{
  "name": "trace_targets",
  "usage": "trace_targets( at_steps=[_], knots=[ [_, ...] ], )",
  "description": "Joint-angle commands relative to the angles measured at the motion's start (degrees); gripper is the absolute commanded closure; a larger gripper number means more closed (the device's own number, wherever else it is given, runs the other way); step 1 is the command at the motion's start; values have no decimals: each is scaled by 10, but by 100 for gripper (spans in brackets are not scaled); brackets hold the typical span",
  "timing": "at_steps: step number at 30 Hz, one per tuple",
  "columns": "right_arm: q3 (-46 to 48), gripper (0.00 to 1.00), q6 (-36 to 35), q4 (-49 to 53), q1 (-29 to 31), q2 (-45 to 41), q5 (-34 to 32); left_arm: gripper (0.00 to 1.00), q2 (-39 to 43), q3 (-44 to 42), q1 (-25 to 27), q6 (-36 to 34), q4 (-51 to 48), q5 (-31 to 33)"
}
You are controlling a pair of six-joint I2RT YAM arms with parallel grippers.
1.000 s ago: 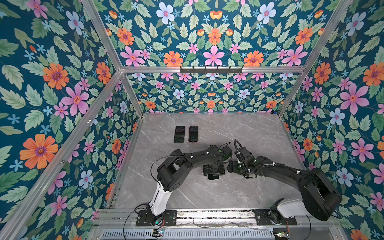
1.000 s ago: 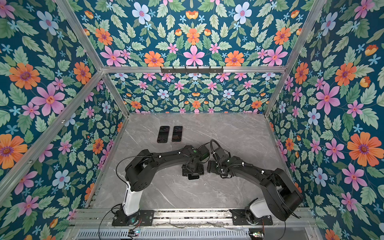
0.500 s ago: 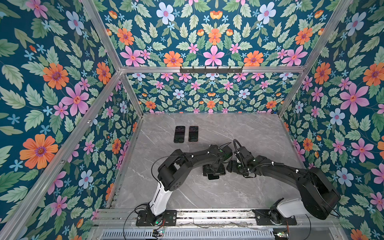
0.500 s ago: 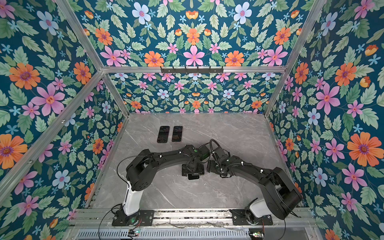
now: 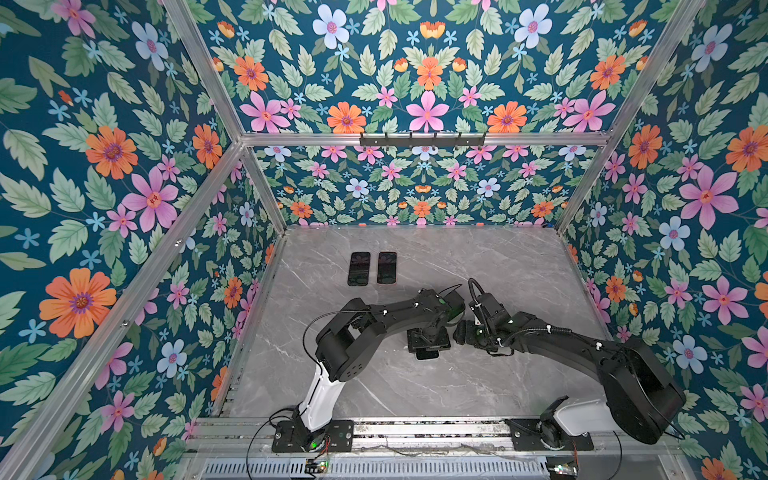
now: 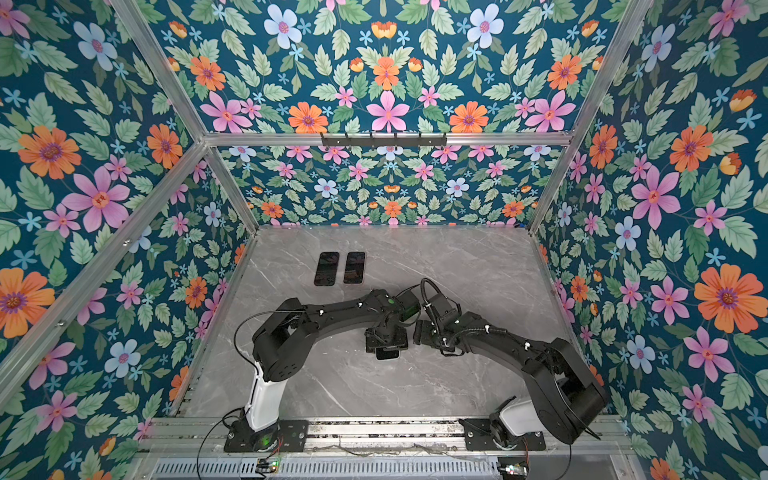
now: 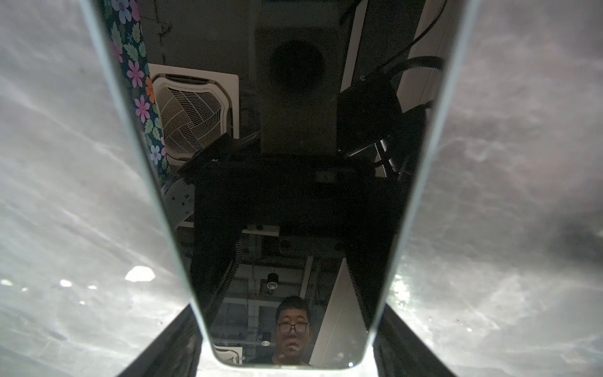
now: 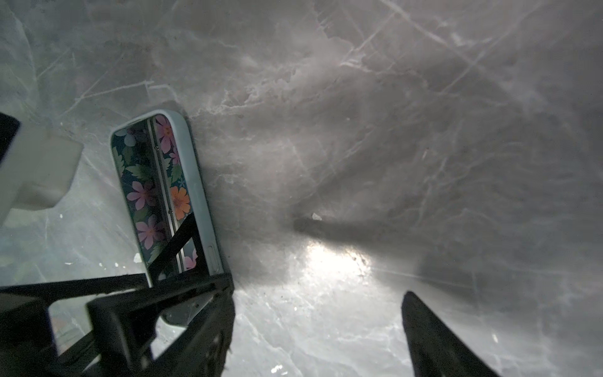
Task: Put the phone into the phone case
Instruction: 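Grasp the cased phone with the left gripper while the right draws back, then carry the cased phone with the left gripper beside the pink-cased phone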
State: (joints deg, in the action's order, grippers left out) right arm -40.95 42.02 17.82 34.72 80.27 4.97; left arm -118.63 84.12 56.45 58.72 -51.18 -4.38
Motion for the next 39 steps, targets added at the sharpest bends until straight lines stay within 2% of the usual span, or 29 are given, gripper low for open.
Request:
trace_targets(
  at_steps=[1,14,25,39],
  knots=[
    [-3,19,4,1,0,-5,-2,28,-10,-12,-4,13,6,55],
    [-6,20,7,9,0,-9,-1,36,8,-20,-4,2,13,87],
    [-5,20,13,27,1,-24,-19,39,24,-1,-10,-32,1,124],
    [-13,20,16,33,0,-19,-25,42,5,65,-54,-125,-2,133]
  ],
)
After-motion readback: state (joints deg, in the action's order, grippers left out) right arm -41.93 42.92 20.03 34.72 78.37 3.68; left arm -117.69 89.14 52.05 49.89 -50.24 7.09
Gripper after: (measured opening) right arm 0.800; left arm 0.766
